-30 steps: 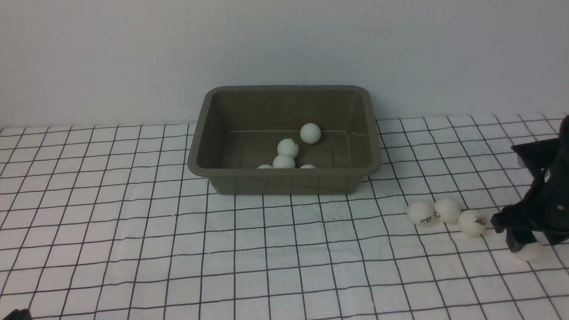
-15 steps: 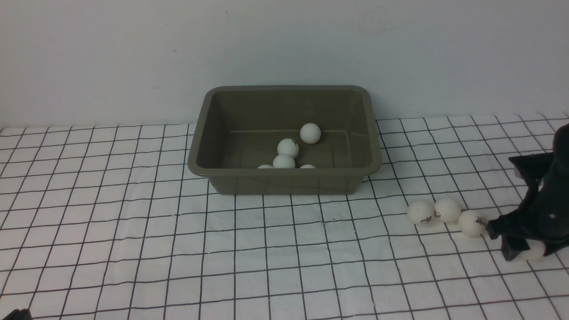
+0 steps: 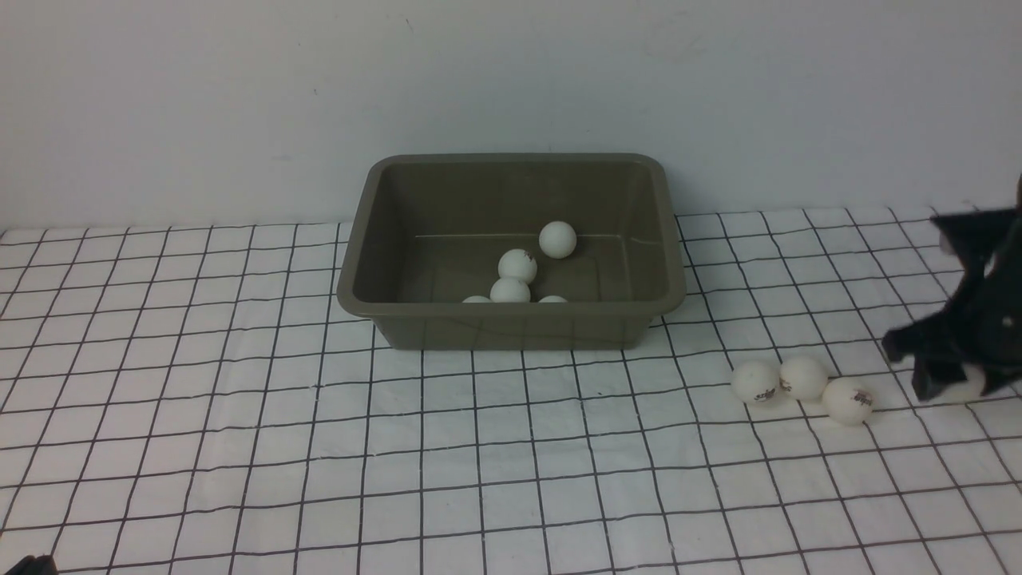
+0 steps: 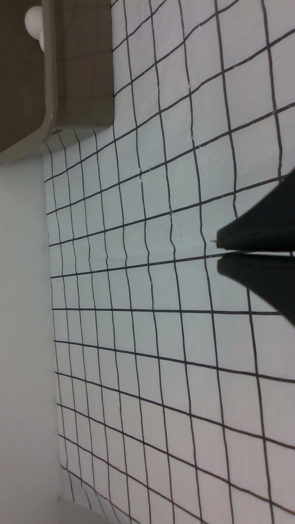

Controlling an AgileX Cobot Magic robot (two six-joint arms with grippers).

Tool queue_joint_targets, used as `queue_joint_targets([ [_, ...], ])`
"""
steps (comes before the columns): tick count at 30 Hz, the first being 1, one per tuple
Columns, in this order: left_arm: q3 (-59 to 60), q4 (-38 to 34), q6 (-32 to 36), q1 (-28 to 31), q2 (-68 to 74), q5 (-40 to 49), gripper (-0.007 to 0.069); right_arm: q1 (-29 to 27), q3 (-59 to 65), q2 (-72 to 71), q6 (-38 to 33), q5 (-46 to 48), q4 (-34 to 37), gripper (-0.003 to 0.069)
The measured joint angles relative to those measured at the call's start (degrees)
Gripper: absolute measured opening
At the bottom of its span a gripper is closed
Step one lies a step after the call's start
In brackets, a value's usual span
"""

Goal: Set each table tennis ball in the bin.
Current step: Use the right arm to clamp the table tennis ball closest to it, then use the right arm to put the table tennis ball into the box

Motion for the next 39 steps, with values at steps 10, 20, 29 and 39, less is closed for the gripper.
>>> queue_joint_targets([
  [10, 0.0, 0.0, 0.0, 0.0, 0.0, 0.0, -0.0004, 1.4, -10.6, 11.8, -0.2, 1.0, 1.6, 0.0371],
  [20, 0.0, 0.0, 0.0, 0.0, 0.0, 0.0, -0.0004, 1.4, -10.9, 13.5, -0.3, 1.7, 2.2, 0.0409],
  [29, 0.0, 0.0, 0.0, 0.0, 0.0, 0.0, -0.0004, 1.4, -12.5, 12.1, -0.3, 6.3, 0.5, 0.0412],
  [39, 0.0, 0.0, 0.0, 0.0, 0.0, 0.0, -0.0004, 0.3, -15.7, 6.0, 6.1, 10.6, -11.3, 0.0412],
])
